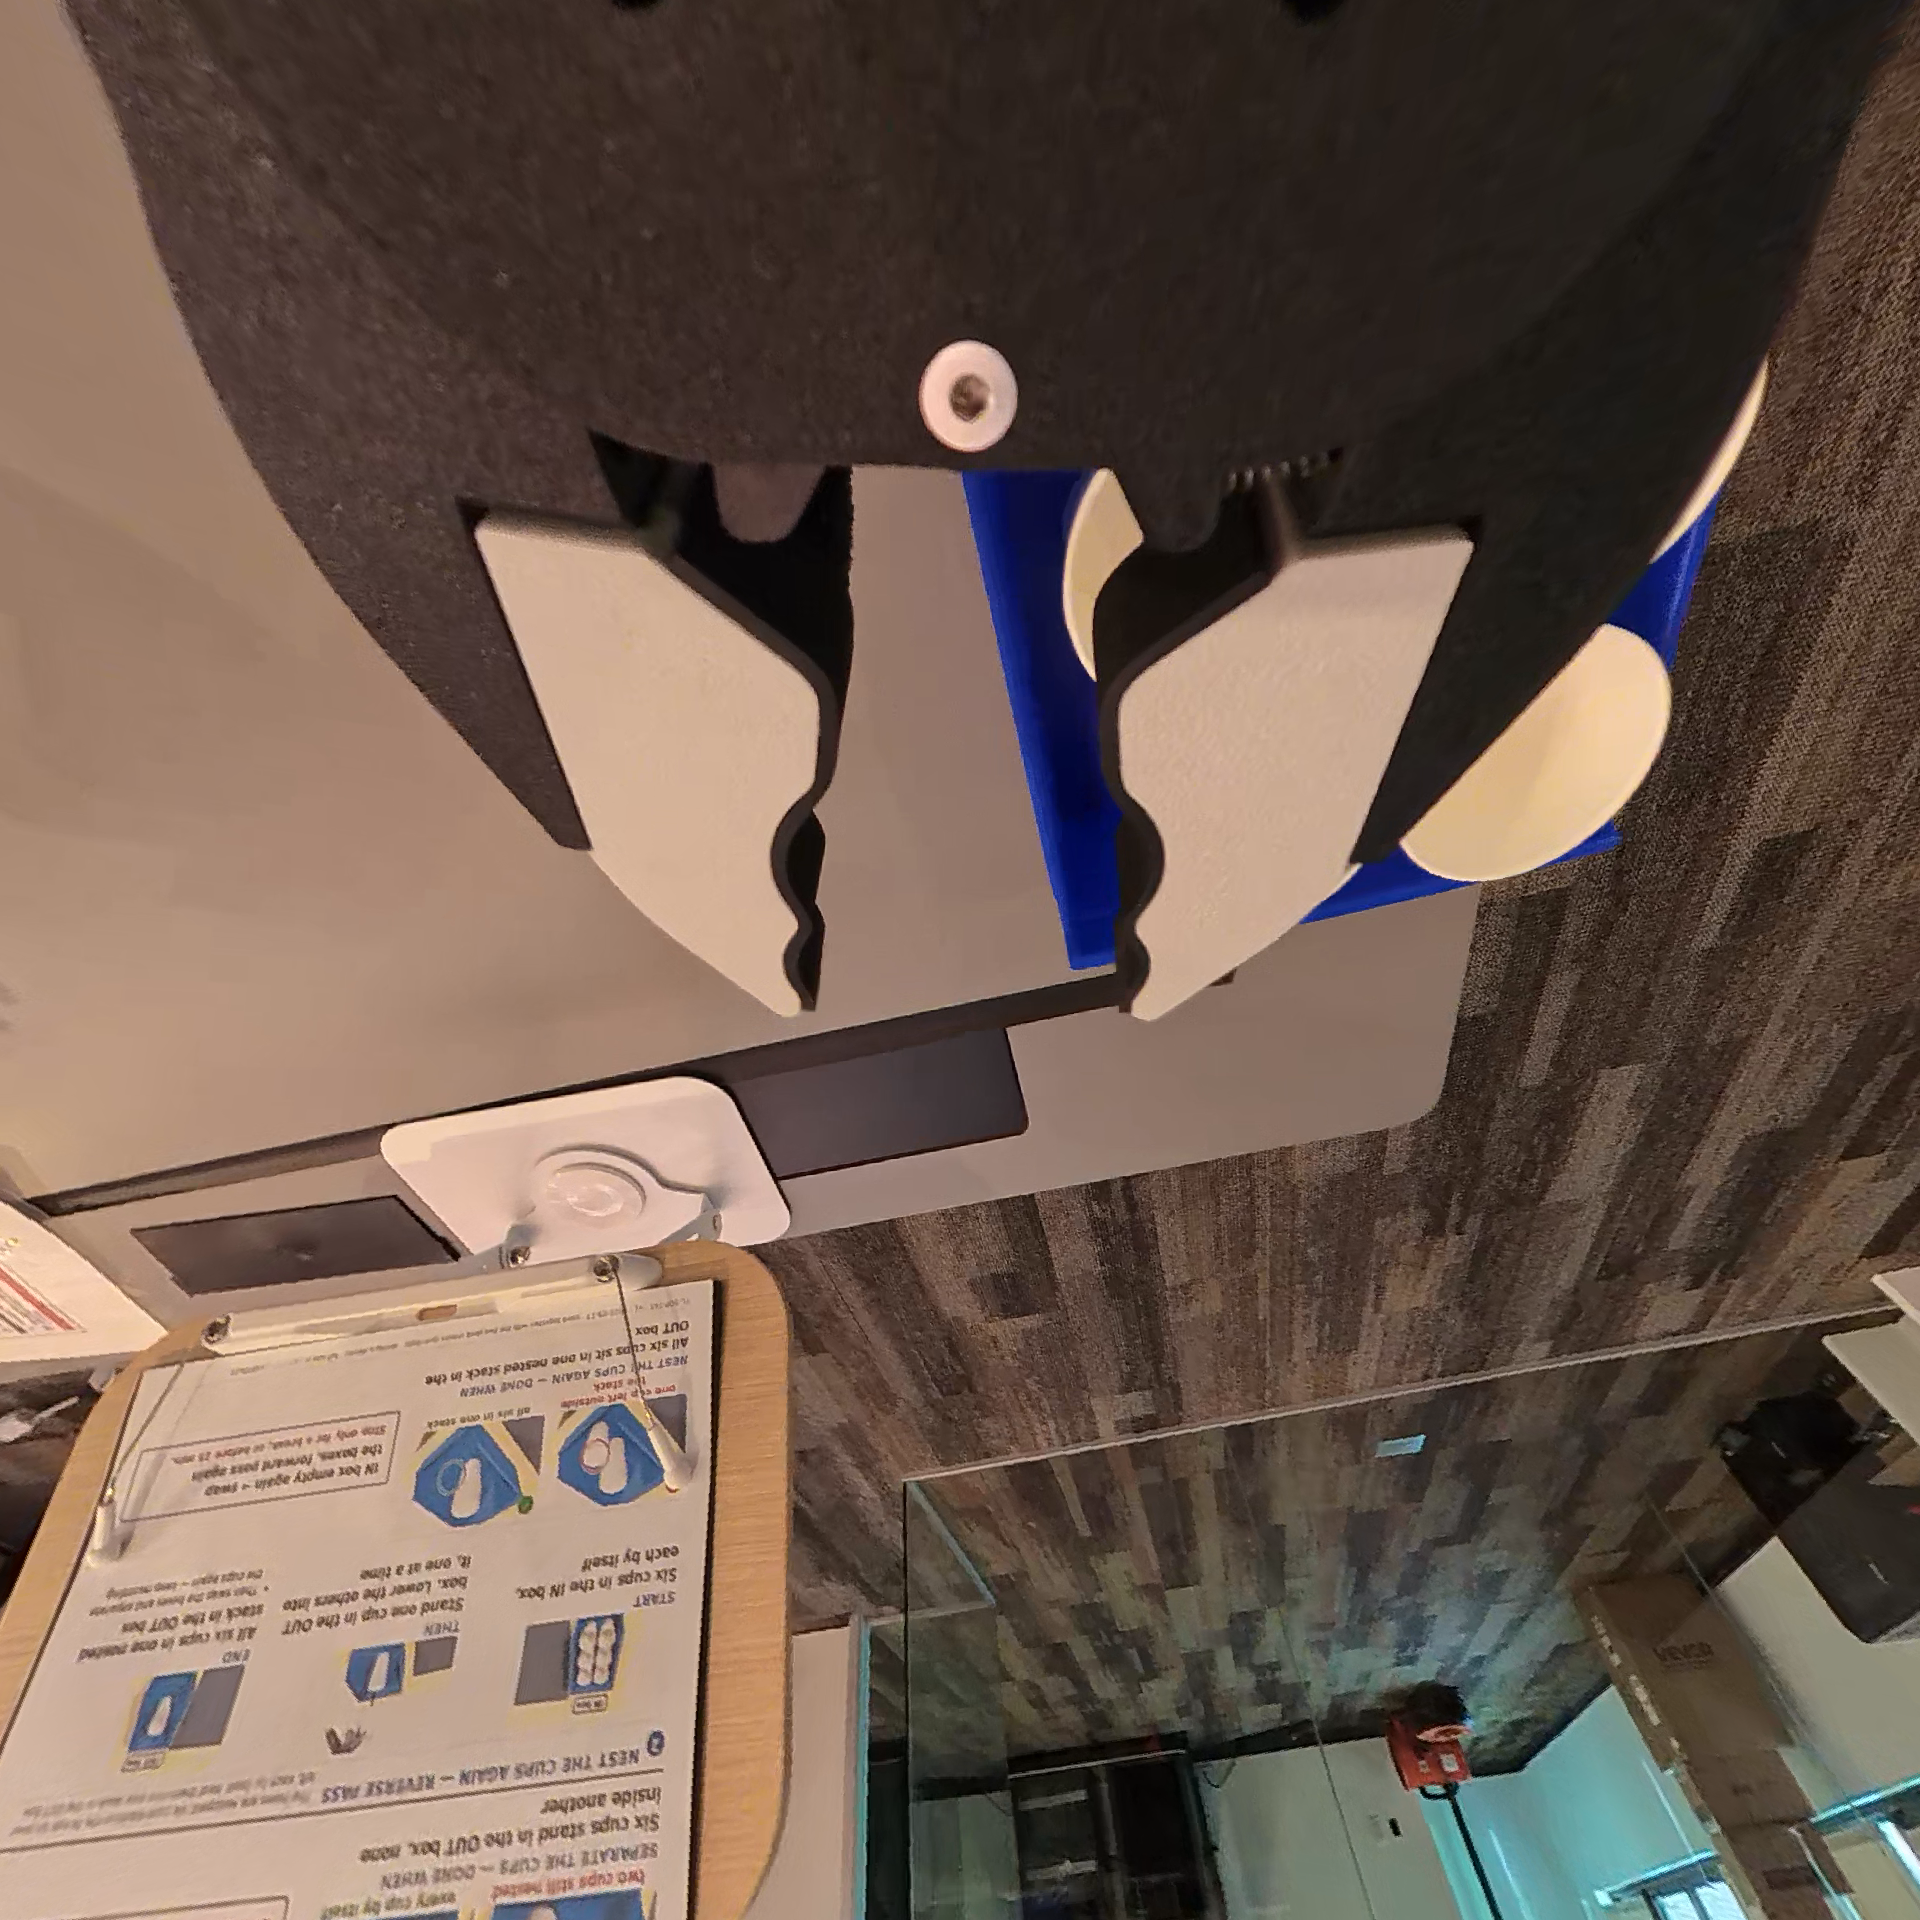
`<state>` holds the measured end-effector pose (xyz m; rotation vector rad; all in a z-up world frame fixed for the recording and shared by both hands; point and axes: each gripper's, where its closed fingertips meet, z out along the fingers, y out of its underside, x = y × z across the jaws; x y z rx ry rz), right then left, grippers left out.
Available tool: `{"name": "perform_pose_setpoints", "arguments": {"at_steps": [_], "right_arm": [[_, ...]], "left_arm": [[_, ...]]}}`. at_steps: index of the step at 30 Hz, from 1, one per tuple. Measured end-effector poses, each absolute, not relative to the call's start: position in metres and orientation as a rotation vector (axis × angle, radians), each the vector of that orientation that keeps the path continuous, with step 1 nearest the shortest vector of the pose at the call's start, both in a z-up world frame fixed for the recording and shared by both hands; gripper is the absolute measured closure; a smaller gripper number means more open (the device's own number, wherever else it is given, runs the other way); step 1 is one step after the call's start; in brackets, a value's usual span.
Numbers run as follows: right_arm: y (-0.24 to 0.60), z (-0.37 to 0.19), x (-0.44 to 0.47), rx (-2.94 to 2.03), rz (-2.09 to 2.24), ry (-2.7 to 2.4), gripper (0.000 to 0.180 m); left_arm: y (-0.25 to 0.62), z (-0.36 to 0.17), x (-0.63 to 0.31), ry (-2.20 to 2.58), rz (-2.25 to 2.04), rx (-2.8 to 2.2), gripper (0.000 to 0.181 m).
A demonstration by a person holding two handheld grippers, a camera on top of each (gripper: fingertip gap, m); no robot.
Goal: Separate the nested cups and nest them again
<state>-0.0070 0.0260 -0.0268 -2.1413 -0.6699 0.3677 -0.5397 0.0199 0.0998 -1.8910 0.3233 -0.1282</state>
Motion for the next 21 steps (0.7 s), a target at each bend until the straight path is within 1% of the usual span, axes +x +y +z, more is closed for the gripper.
{"name": "perform_pose_setpoints", "arguments": {"at_steps": [6, 13, 21], "right_arm": [[0.021, -0.019, -0.002, -2.125, 0.396, -0.644, 0.166], [0.019, -0.012, 0.001, -2.105, 0.428, -0.630, 0.166], [0.019, -0.006, 0.000, -2.094, 0.448, -0.639, 0.165]], "left_arm": [[0.013, 0.098, -0.530, 0.393, -0.155, -1.899, 0.127], [0.009, 0.092, -0.542, 0.382, -0.172, -1.957, 0.127], [0.000, 0.091, -0.557, 0.536, -0.074, -2.067, 0.128]]}}
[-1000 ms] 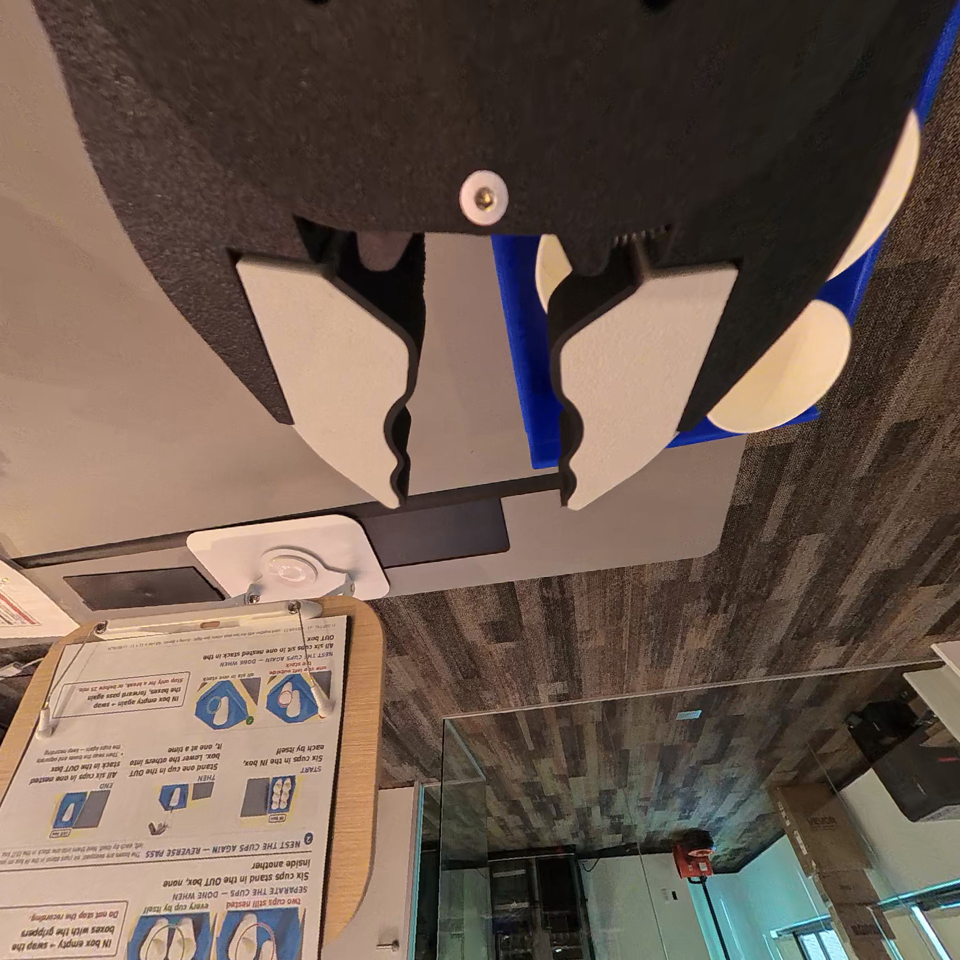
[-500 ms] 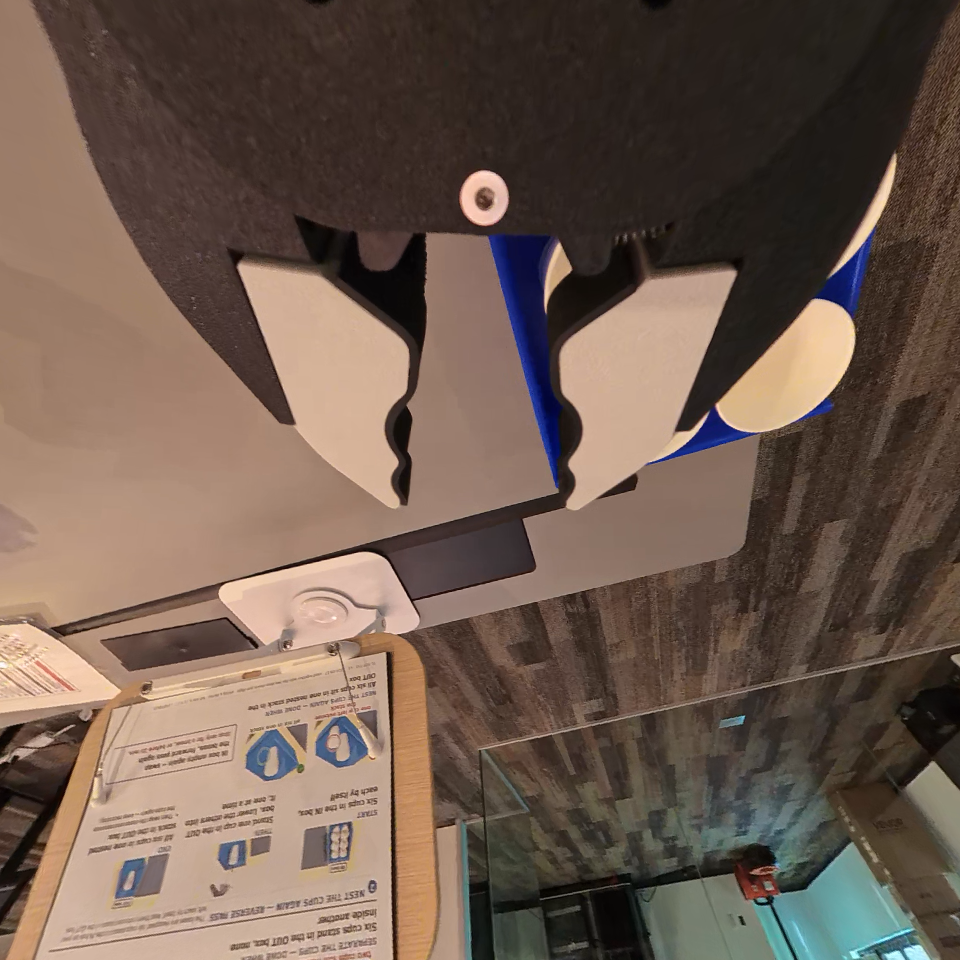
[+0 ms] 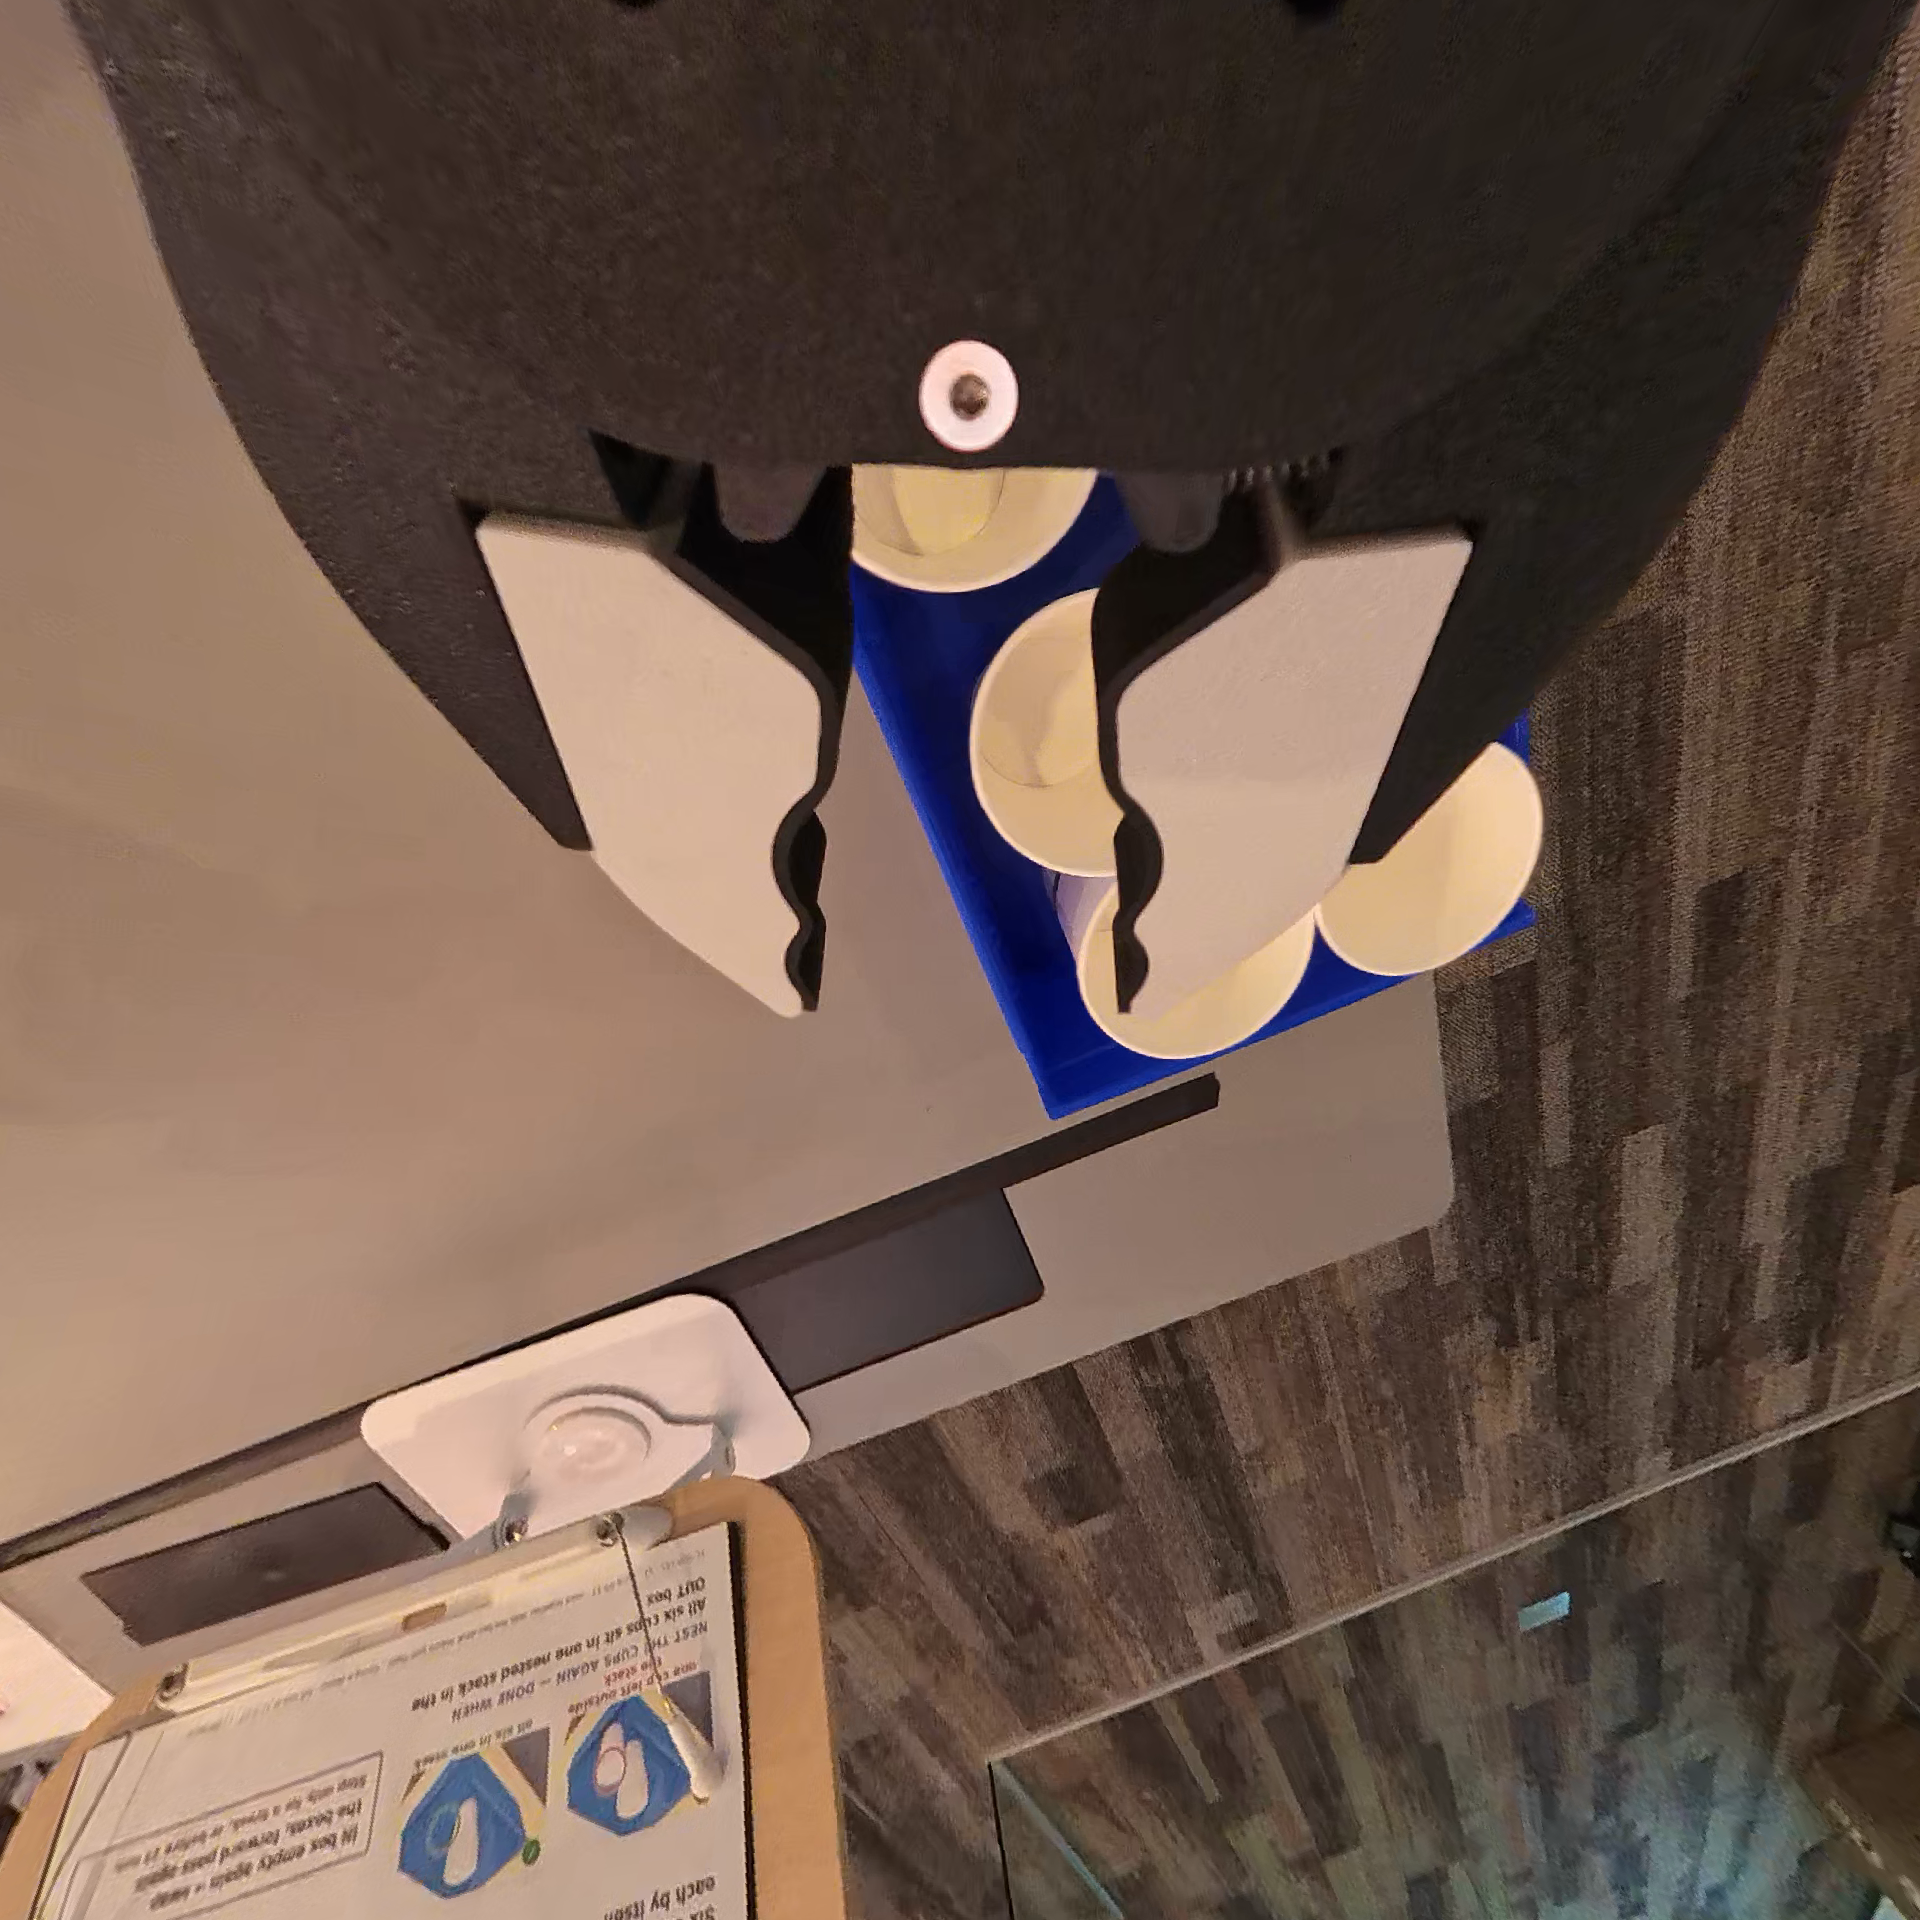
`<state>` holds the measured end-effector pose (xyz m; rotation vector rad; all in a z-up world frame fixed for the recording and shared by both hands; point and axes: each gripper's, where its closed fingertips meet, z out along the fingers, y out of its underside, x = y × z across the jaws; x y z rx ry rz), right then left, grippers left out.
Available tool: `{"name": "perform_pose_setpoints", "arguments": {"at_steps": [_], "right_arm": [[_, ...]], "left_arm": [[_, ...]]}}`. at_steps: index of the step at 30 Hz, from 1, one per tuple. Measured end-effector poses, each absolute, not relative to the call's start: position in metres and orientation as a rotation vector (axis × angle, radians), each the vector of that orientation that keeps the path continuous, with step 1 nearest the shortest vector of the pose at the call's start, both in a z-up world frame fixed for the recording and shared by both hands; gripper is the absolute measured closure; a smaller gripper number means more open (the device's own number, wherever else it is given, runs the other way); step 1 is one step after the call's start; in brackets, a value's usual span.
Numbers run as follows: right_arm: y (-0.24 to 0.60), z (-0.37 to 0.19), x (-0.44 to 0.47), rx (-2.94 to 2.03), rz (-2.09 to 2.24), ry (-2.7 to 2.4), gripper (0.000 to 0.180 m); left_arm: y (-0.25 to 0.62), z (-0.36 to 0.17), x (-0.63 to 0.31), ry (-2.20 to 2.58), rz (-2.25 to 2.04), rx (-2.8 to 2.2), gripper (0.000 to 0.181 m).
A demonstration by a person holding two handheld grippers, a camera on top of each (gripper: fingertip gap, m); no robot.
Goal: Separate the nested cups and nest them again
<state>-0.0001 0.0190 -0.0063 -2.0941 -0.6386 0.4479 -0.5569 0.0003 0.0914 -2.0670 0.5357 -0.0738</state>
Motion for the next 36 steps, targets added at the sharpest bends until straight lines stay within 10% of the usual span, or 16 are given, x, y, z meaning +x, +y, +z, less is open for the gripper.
{"name": "perform_pose_setpoints", "arguments": {"at_steps": [36], "right_arm": [[0.015, -0.009, -0.003, -2.100, 0.538, -0.641, 0.164]], "left_arm": [[-0.014, 0.008, -0.597, 1.080, 0.227, -2.481, 0.122]]}}
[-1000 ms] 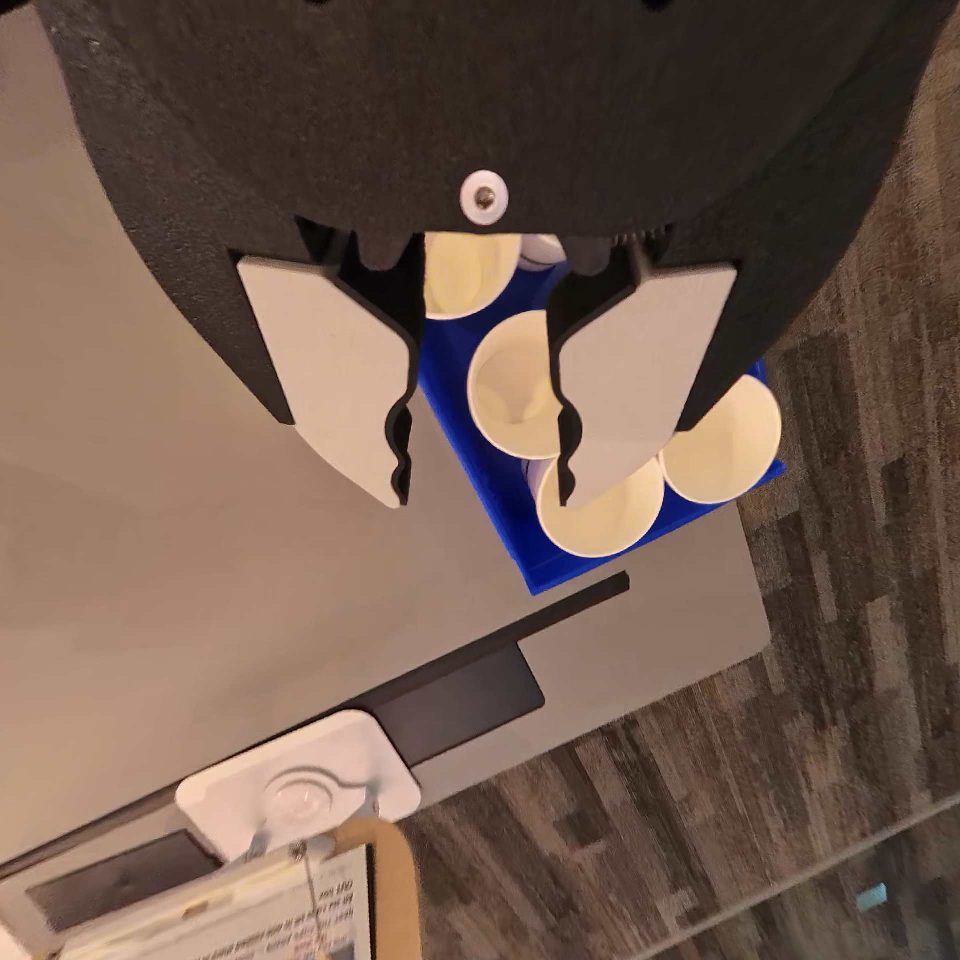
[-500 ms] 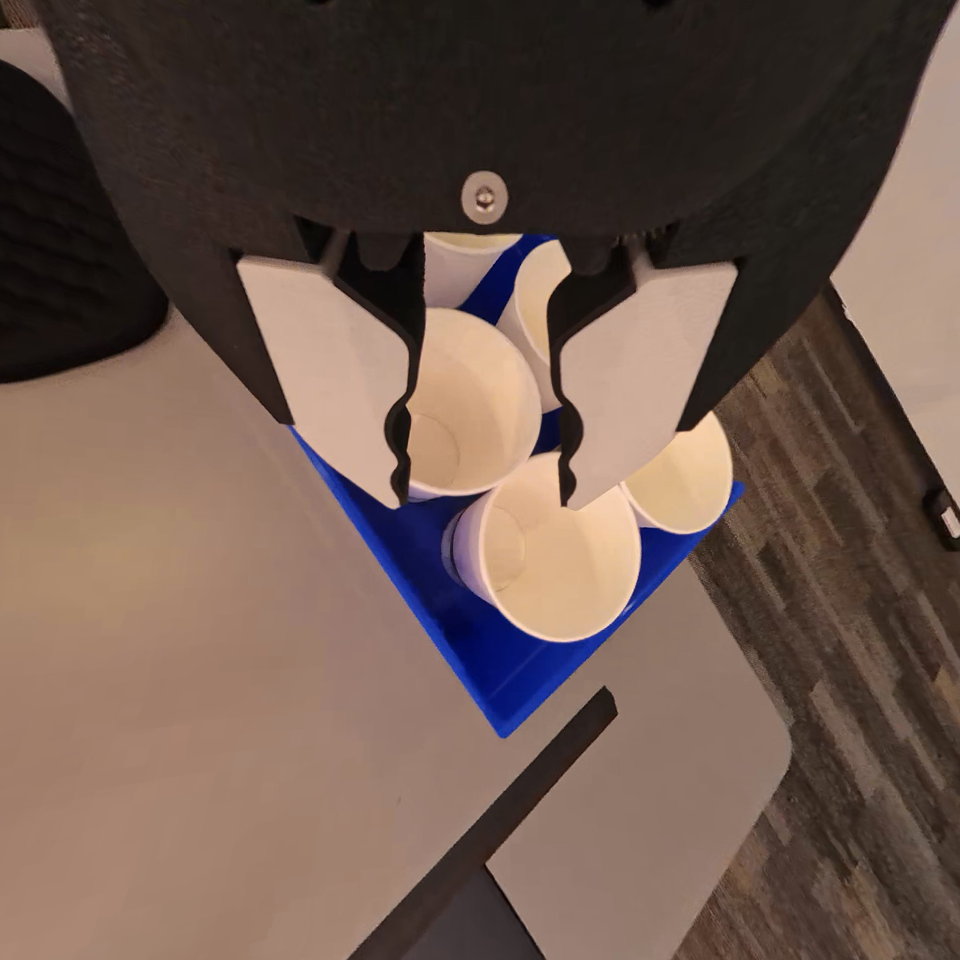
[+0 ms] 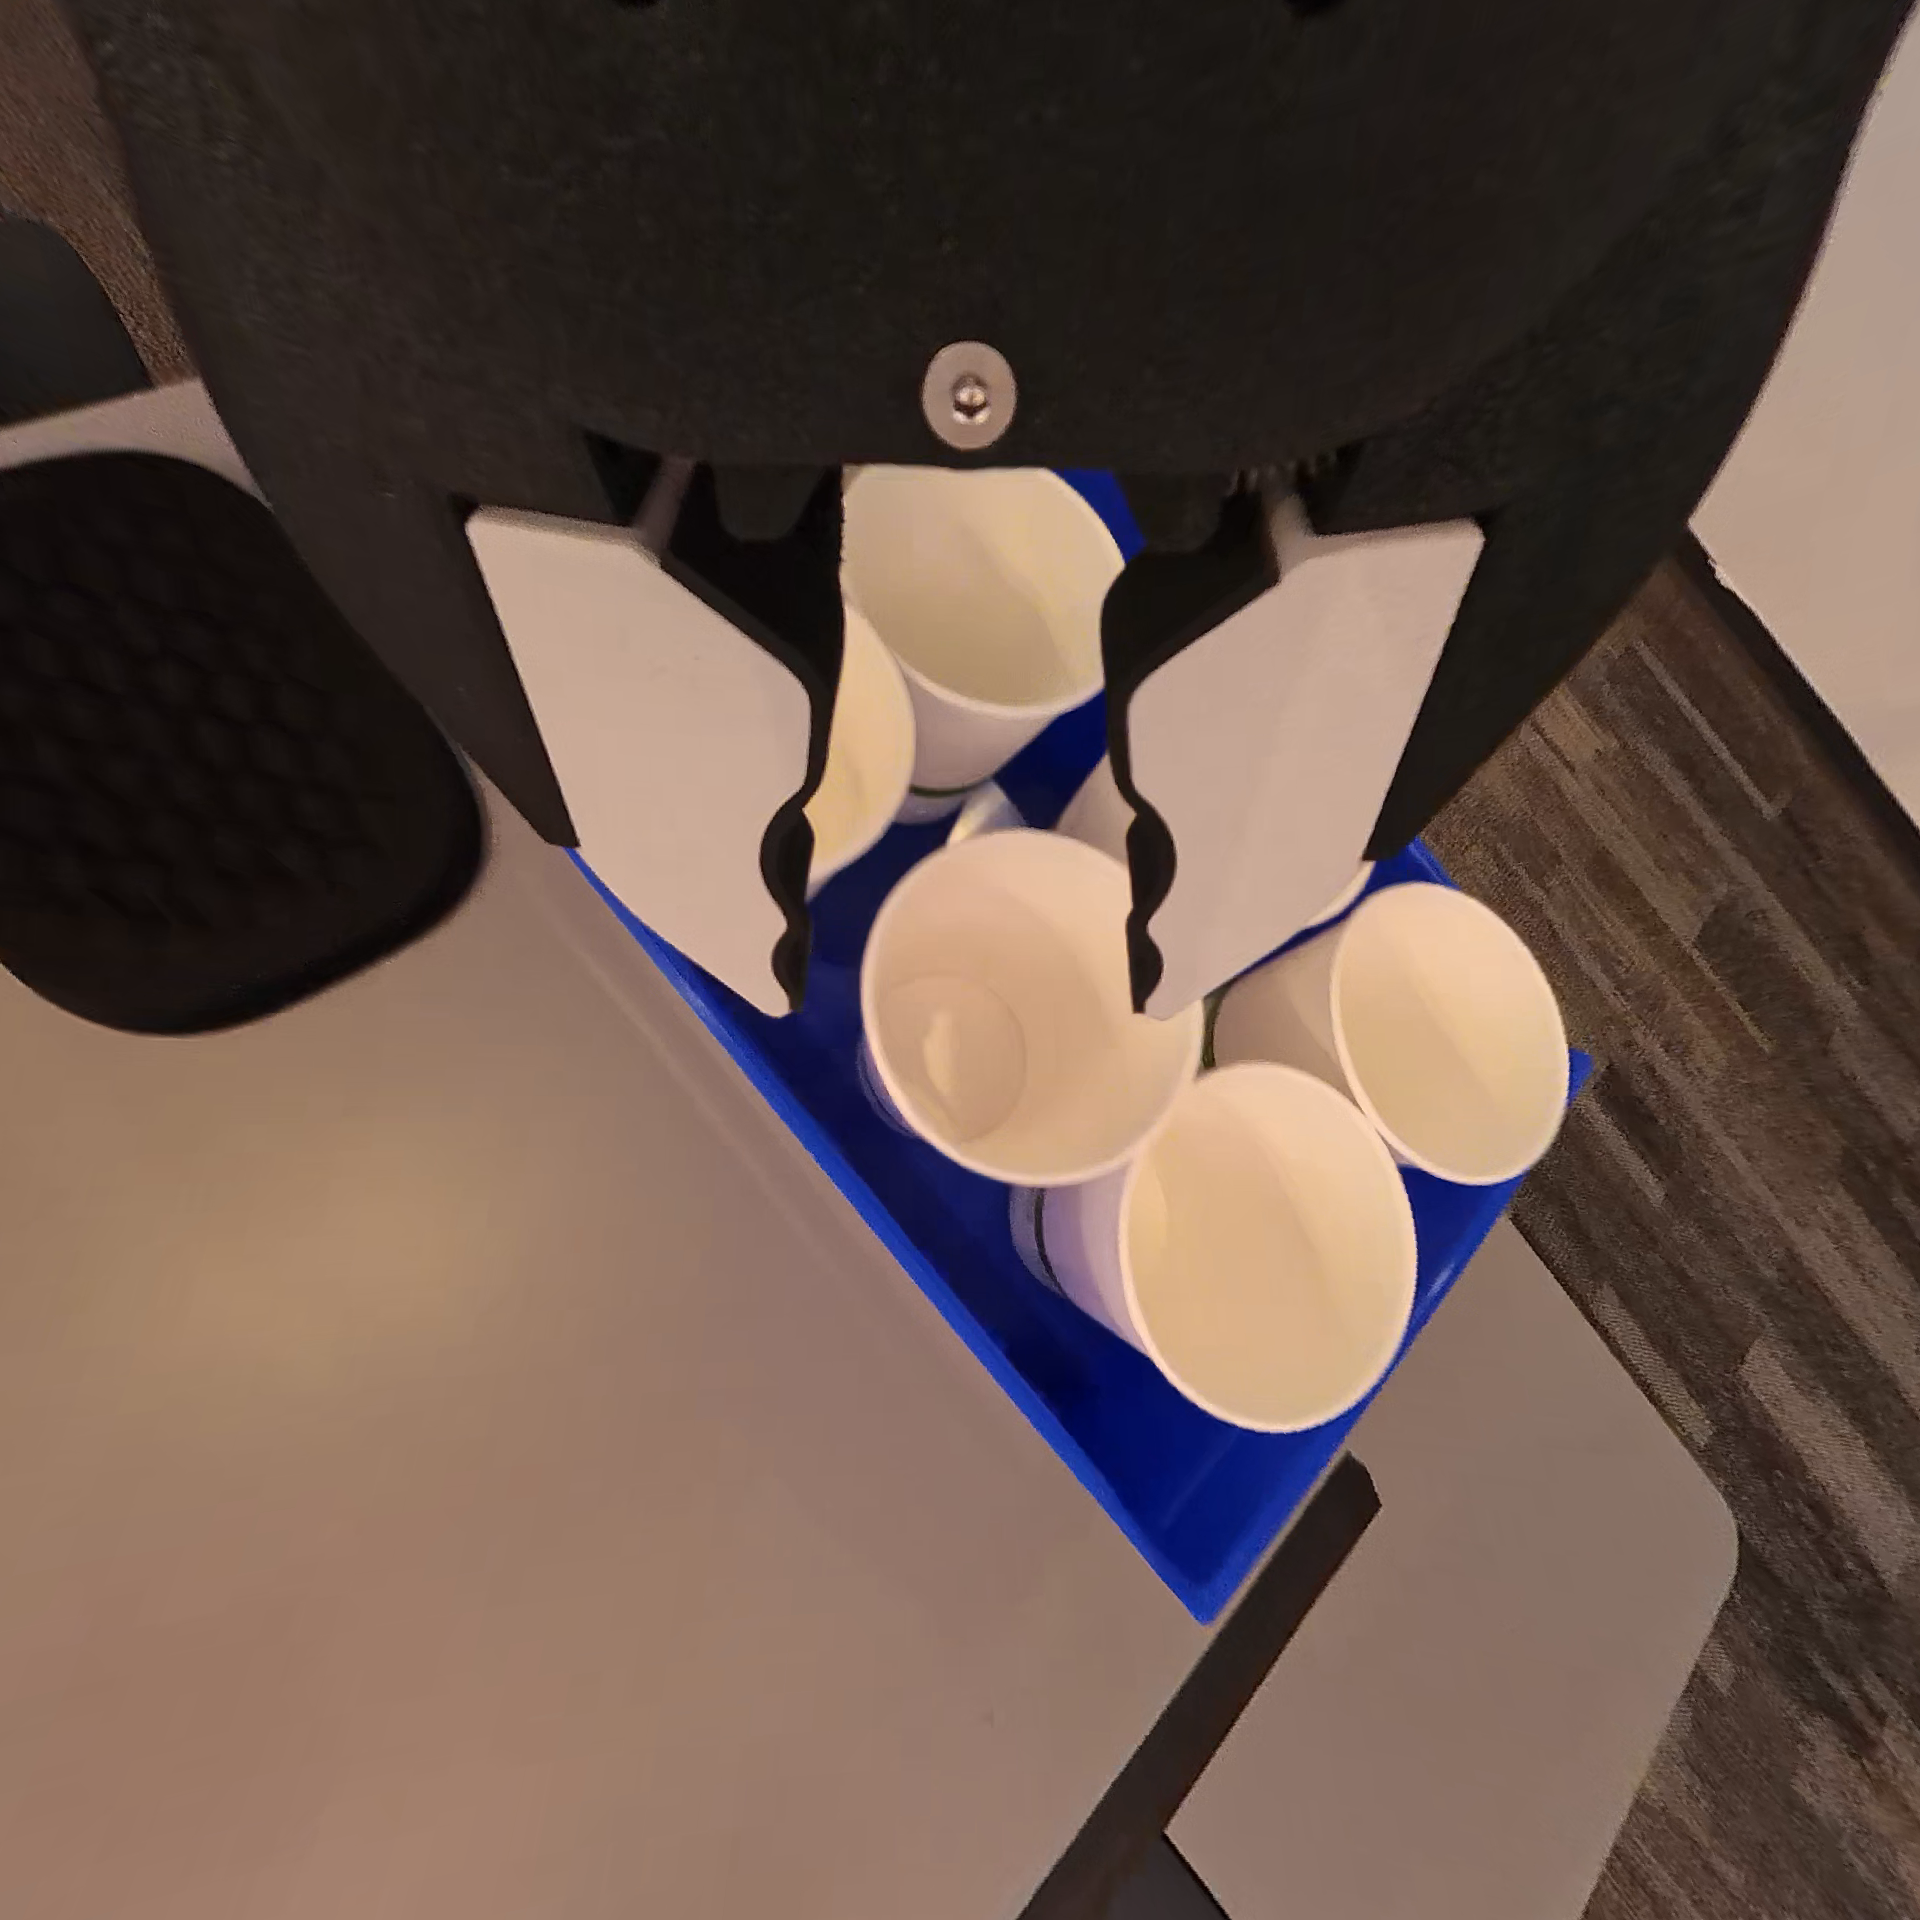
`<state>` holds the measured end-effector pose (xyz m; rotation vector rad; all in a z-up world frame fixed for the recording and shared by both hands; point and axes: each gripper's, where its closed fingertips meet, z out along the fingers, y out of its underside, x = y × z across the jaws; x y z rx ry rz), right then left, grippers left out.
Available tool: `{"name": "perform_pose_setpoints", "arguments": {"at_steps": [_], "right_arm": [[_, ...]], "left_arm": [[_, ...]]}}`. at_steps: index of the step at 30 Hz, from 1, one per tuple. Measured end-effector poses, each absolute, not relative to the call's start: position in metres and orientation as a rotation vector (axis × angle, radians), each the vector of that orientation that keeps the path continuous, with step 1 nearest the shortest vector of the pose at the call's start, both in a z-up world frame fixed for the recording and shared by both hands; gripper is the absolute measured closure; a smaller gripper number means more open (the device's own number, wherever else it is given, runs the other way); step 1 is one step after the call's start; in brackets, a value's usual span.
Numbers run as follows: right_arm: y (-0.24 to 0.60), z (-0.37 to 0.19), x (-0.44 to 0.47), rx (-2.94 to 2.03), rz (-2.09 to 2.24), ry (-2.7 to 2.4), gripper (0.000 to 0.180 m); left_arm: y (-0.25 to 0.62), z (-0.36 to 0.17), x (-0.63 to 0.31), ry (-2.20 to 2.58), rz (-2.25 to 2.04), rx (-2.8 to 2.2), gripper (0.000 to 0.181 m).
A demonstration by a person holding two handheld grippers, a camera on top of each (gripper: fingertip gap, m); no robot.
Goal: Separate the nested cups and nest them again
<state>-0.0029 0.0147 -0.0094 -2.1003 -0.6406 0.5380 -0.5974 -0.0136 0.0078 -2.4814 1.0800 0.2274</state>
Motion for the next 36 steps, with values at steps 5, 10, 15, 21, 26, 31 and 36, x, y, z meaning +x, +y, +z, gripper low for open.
{"name": "perform_pose_setpoints", "arguments": {"at_steps": [5, 10, 15, 21, 26, 31, 36], "right_arm": [[0.015, -0.014, -0.006, -2.118, 0.529, -0.654, 0.164], [0.016, -0.019, -0.007, -2.136, 0.523, -0.663, 0.164], [0.015, -0.023, -0.010, -2.150, 0.519, -0.677, 0.164], [0.014, -0.024, -0.015, -2.153, 0.520, -0.694, 0.164], [0.013, -0.026, -0.016, -2.157, 0.525, -0.700, 0.164], [0.014, -0.025, -0.014, -2.155, 0.530, -0.692, 0.164], [0.014, -0.026, -0.012, -2.156, 0.538, -0.683, 0.164]], "left_arm": [[-0.057, 0.019, -0.598, 1.116, 0.152, -2.430, 0.122], [-0.102, 0.013, -0.599, 1.214, 0.129, -2.399, 0.123], [-0.131, -0.014, -0.594, 1.292, 0.050, -2.418, 0.125], [-0.136, -0.051, -0.598, 1.372, 0.081, -2.485, 0.128], [-0.130, -0.063, -0.599, 1.405, 0.102, -2.502, 0.144], [-0.129, -0.075, -0.609, 1.423, 0.145, -2.551, 0.144], [-0.124, -0.075, -0.614, 1.418, 0.186, -2.533, 0.161]]}}
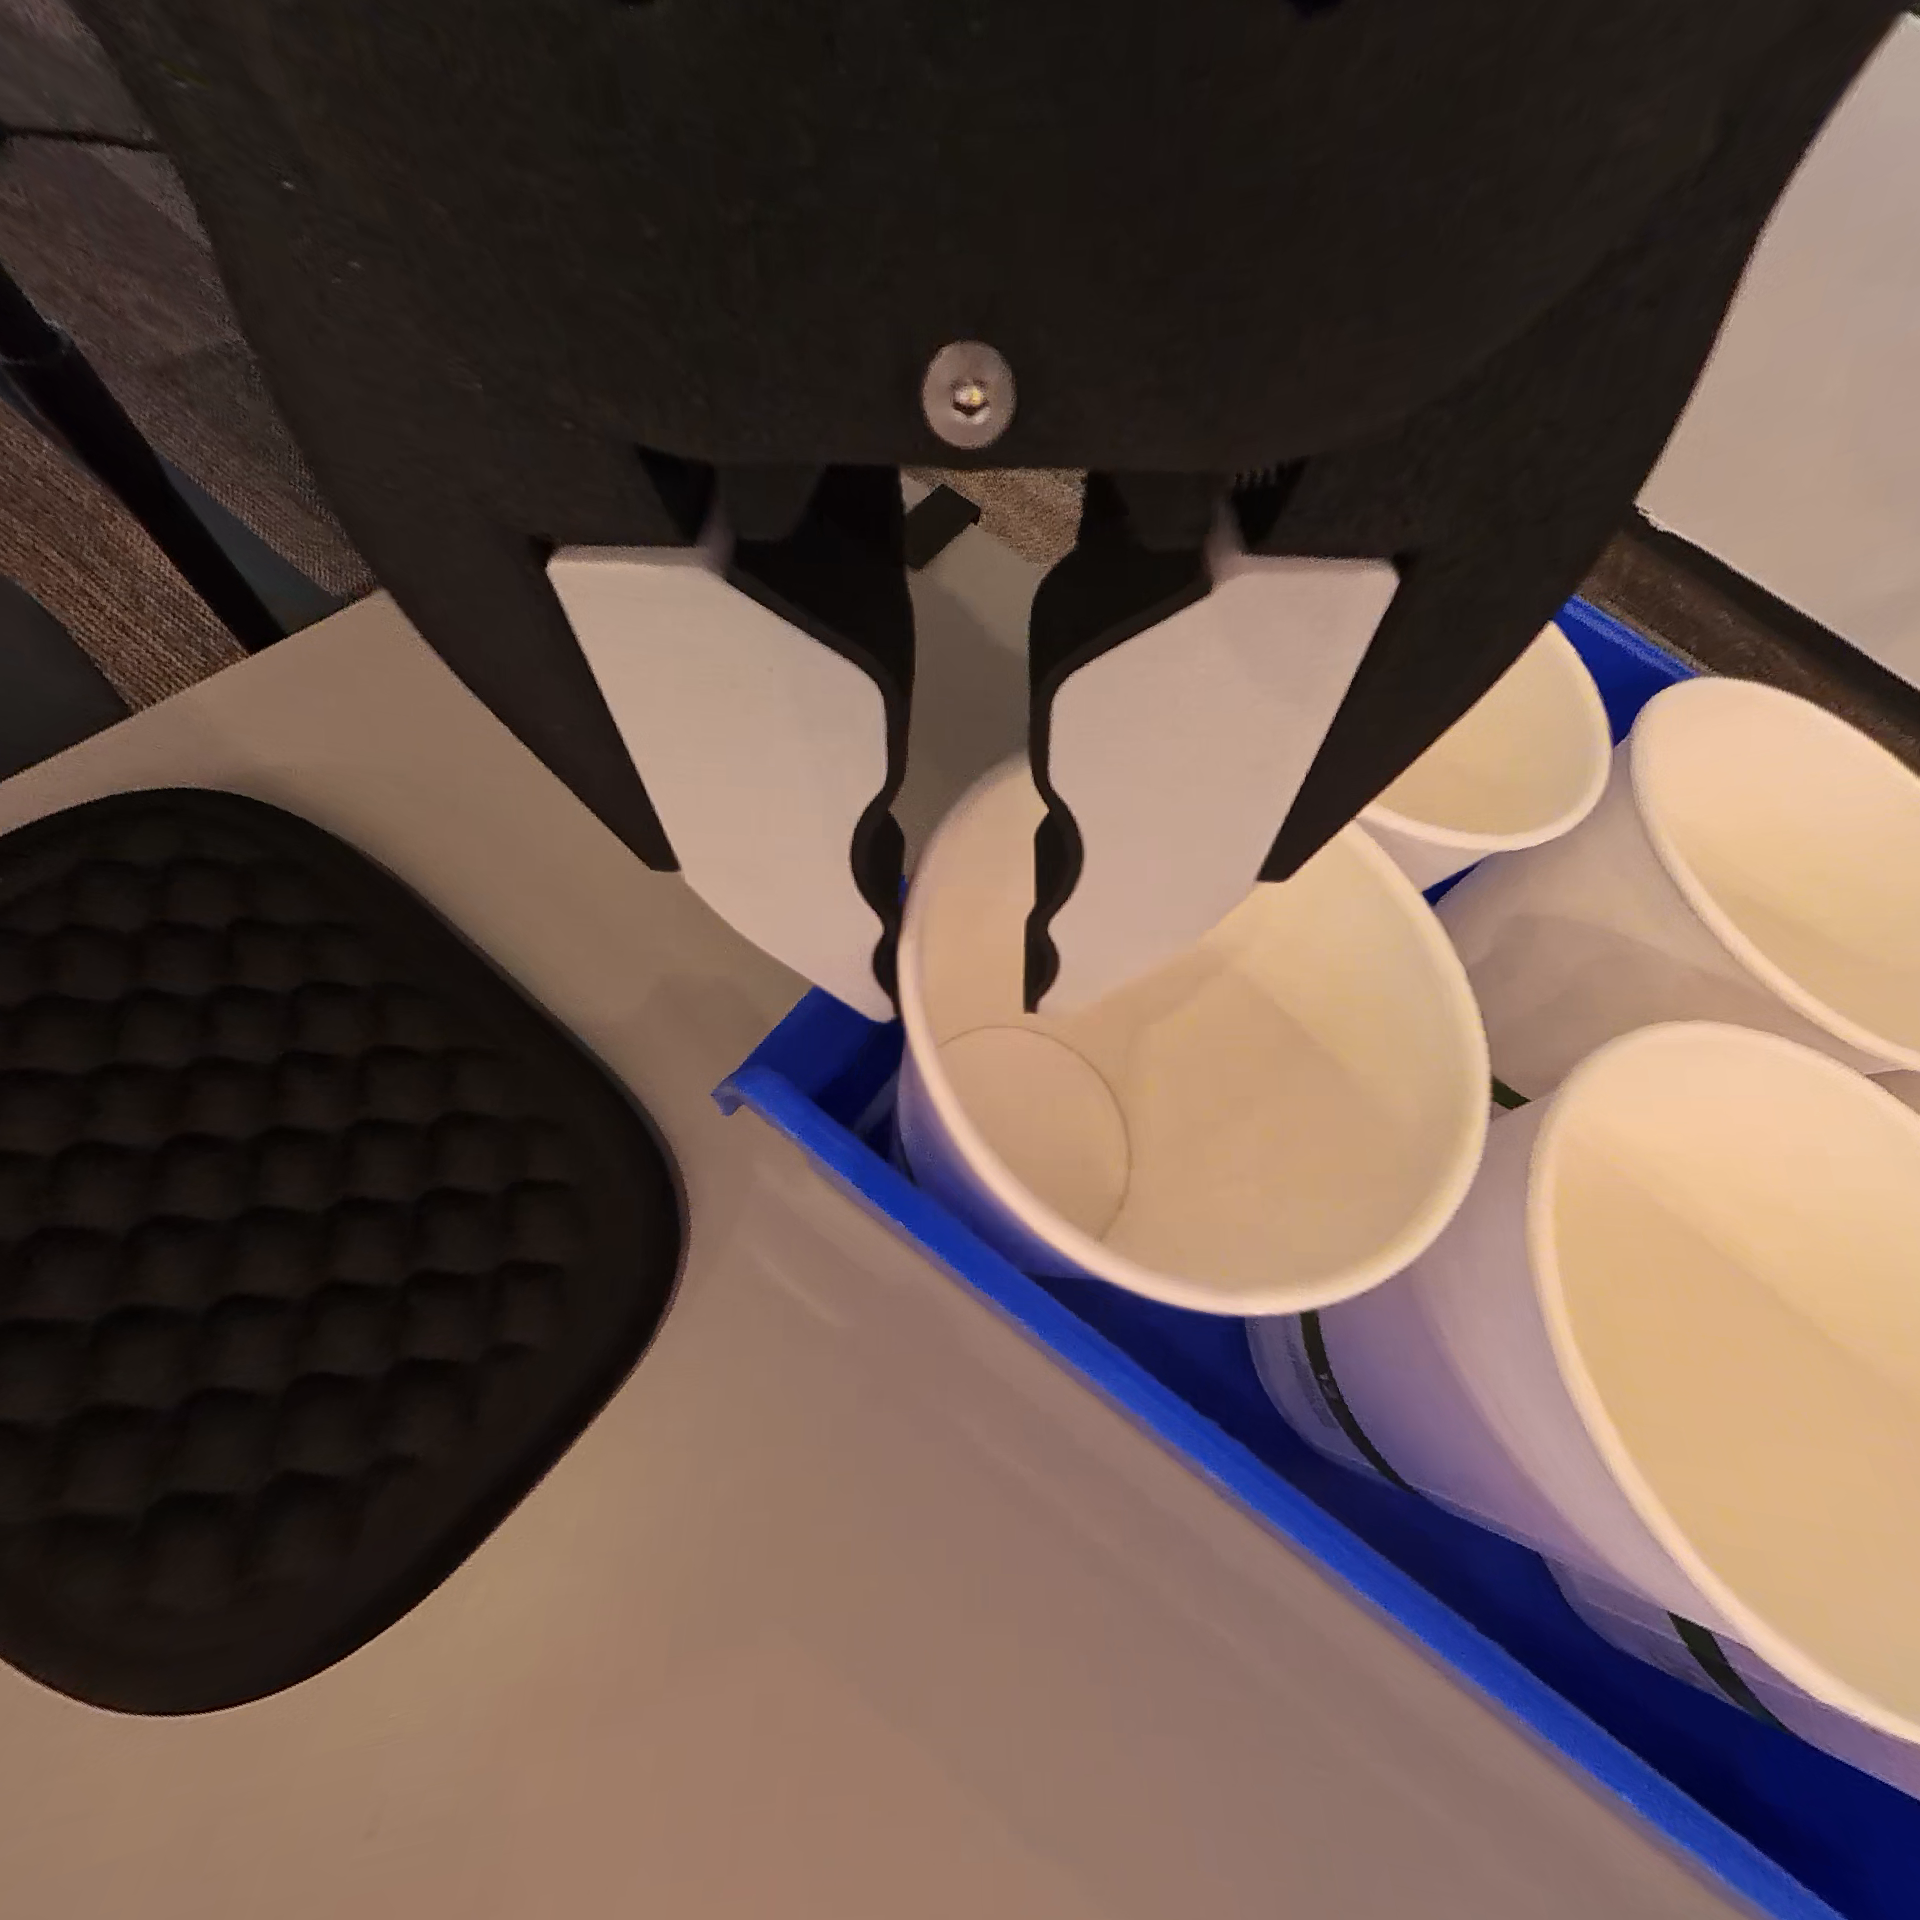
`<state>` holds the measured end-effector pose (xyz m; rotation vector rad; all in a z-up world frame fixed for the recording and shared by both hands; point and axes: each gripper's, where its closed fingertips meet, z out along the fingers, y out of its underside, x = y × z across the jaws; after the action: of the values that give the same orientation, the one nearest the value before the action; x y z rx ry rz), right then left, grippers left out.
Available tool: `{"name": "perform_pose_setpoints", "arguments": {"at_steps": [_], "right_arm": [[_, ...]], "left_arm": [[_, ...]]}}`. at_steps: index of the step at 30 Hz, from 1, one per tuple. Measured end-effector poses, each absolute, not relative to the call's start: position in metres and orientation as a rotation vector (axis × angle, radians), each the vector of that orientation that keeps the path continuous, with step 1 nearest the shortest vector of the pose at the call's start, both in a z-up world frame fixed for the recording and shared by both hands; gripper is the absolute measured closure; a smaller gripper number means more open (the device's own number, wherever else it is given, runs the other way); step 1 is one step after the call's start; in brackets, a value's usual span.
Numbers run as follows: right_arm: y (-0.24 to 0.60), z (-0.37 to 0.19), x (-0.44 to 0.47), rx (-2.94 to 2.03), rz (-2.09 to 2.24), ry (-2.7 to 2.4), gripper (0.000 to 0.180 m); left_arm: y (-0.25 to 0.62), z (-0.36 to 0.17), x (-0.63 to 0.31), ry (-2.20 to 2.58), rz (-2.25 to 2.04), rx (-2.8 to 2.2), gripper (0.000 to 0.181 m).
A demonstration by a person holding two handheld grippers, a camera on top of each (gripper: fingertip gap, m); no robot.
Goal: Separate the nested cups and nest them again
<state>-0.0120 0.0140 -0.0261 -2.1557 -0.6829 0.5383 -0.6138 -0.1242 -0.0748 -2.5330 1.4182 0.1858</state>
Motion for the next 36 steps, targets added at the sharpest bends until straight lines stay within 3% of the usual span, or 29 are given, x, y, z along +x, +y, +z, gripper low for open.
{"name": "perform_pose_setpoints", "arguments": {"at_steps": [6, 16, 36], "right_arm": [[0.015, -0.029, -0.011, -2.166, 0.539, -0.680, 0.164], [0.016, -0.035, -0.009, -2.179, 0.557, -0.670, 0.164], [0.014, -0.026, -0.007, -2.146, 0.572, -0.661, 0.165]], "left_arm": [[-0.126, -0.074, -0.611, 1.439, 0.173, -2.528, 0.181], [-0.123, -0.056, -0.606, 1.444, 0.209, -2.488, 0.181], [-0.121, 0.031, -0.579, 1.509, 0.376, -2.343, 0.181]]}}
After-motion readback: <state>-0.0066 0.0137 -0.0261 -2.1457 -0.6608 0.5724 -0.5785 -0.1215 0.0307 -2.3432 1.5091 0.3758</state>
